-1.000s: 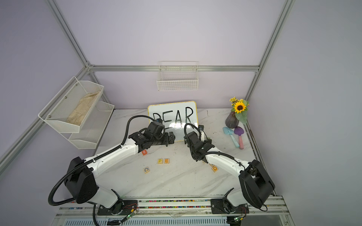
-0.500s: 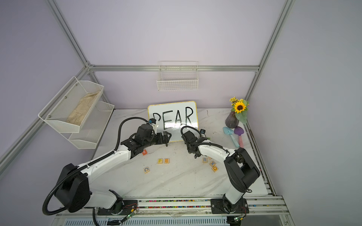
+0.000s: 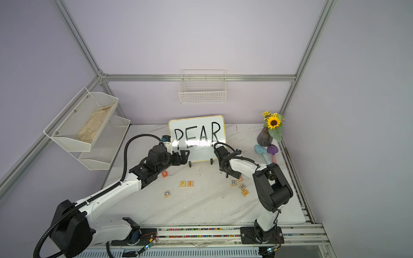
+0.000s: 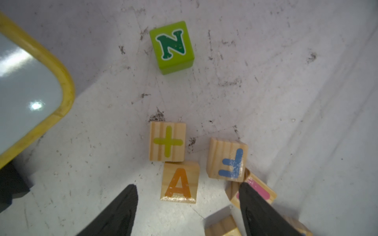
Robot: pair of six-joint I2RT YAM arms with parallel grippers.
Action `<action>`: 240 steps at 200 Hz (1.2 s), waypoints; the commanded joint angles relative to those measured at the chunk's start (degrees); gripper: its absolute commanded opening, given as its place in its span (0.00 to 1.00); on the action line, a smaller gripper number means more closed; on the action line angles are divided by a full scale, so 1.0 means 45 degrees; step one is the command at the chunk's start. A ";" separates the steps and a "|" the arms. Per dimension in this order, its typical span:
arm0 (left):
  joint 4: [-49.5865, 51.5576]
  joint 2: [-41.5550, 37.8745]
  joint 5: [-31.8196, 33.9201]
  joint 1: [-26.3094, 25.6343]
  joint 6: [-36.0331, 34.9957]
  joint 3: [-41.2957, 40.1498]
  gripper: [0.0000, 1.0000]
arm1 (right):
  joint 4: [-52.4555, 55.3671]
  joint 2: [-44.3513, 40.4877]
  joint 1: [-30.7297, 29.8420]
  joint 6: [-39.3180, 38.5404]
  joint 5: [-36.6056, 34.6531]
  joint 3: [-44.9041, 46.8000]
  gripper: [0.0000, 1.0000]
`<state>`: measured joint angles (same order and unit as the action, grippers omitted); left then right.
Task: Spell the uppercase word “pear” with letter blocks
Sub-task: Pick up the letter block from the center of the board.
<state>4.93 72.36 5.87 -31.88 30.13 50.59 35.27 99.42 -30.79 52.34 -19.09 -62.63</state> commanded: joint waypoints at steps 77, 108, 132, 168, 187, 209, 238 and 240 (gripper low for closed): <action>-0.0344 -0.0366 0.0317 0.0110 -0.0251 -0.0467 1.00 | 0.0556 0.0688 0.0053 0.1188 0.0666 -0.0527 0.67; -0.0295 -0.0443 0.0409 0.0103 -0.0250 -0.0548 1.00 | 0.0506 0.0657 0.0062 0.1662 0.0388 -0.0356 0.65; -0.0297 -0.0473 0.0416 0.0111 -0.0288 -0.0580 1.00 | 0.0483 0.0724 0.0083 0.1788 0.0114 -0.0472 0.64; -0.0264 -0.0418 0.0385 0.0111 -0.0319 -0.0562 1.00 | 0.0513 0.1117 0.0141 0.1860 0.0176 -0.0663 0.64; -0.0266 -0.0416 0.0414 0.0111 -0.0348 -0.0574 1.00 | 0.0444 0.1203 0.0181 0.1902 0.0235 -0.0582 0.62; -0.0245 -0.0380 0.0415 0.0108 -0.0352 -0.0557 1.00 | 0.0313 0.1228 0.0190 0.1885 0.0258 -0.0524 0.59; -0.0246 -0.0312 0.0395 0.0118 -0.0348 -0.0543 1.00 | 0.0249 0.1228 0.0285 0.1812 0.0302 -0.0524 0.56; -0.0238 -0.0316 0.0395 0.0128 -0.0348 -0.0554 1.00 | 0.0249 0.1228 0.0280 0.1799 0.0323 -0.0528 0.56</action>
<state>5.26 71.83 6.90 -31.88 30.15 50.24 35.38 104.29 -30.13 58.94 -16.93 -64.79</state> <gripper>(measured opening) 0.997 0.561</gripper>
